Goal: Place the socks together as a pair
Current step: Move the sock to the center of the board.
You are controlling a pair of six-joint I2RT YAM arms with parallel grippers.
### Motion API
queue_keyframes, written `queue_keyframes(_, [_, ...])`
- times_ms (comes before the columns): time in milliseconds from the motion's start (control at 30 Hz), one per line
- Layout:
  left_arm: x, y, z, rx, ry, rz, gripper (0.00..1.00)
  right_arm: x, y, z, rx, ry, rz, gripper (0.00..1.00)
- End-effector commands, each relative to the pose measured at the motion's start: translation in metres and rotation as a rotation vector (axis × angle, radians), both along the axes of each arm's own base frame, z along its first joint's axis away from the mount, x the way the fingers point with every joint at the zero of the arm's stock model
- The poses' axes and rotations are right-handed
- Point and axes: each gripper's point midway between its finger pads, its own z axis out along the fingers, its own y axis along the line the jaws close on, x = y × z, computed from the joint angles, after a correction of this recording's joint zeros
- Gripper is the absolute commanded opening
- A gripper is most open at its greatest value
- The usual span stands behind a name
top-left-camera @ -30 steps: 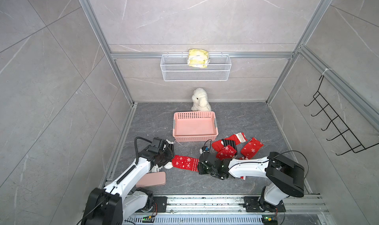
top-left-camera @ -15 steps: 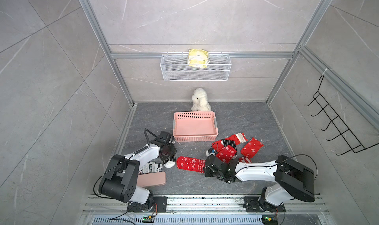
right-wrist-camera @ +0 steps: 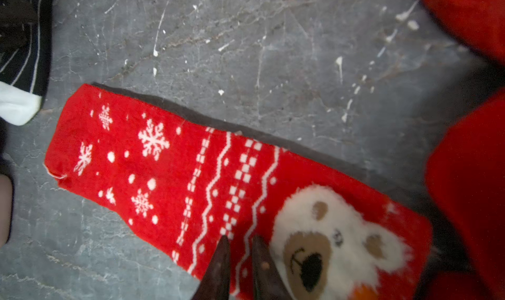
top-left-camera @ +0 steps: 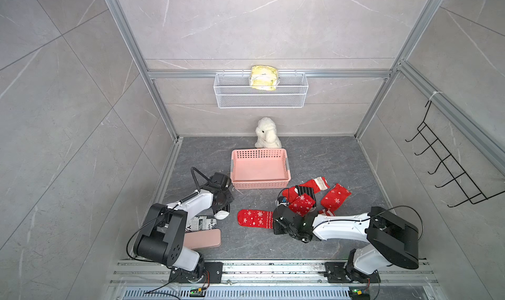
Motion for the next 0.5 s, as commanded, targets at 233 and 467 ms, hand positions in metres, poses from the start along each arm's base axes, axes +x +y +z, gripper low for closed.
queue_keyframes(233, [-0.009,-0.017,0.082,-0.145,-0.211,-0.083,0.39,0.011,0.016,0.059,0.078,-0.100,0.058,0.20])
queue_keyframes(467, [-0.043,-0.052,0.080,-0.204,-0.233,-0.197,0.47,0.027,-0.051,0.085,-0.083,-0.215,-0.106,0.35])
